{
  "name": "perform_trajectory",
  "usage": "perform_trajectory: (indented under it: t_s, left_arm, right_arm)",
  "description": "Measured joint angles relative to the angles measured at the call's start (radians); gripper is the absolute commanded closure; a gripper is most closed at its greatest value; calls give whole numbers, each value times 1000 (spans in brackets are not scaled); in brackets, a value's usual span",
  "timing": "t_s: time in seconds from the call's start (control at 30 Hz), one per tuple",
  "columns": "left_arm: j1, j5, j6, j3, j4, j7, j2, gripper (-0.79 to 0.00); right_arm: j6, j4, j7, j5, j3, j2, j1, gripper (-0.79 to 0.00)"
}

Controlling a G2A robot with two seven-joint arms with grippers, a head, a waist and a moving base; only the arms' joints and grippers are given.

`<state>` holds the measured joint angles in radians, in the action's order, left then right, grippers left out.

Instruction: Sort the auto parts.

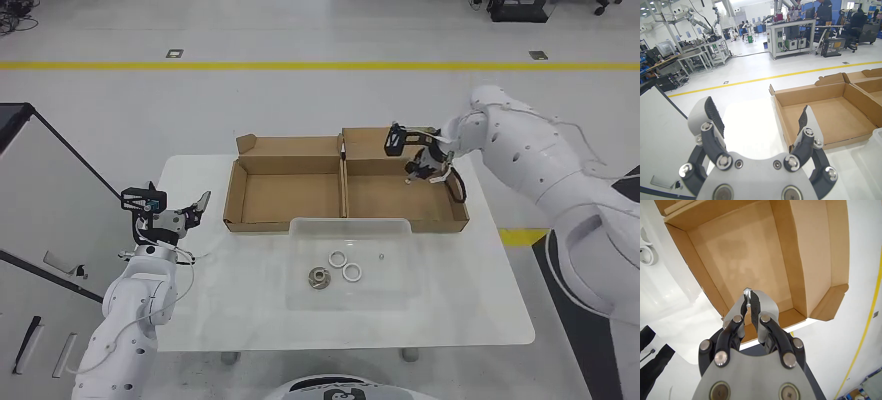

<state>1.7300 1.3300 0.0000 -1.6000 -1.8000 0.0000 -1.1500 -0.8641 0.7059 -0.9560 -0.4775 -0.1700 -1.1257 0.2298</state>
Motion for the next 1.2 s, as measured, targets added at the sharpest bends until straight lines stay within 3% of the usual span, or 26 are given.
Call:
perform_trajectory:
  t_s: [0.63,1.2]
  left_arm:
    - [0,0,0,0,0,0,0,-785]
    - [0,0,0,0,0,0,0,-785]
  right_arm:
    - [-38,-253,48,-114,0,-96,53,0]
    - [21,-366,247,-352,0,-148,84,0]
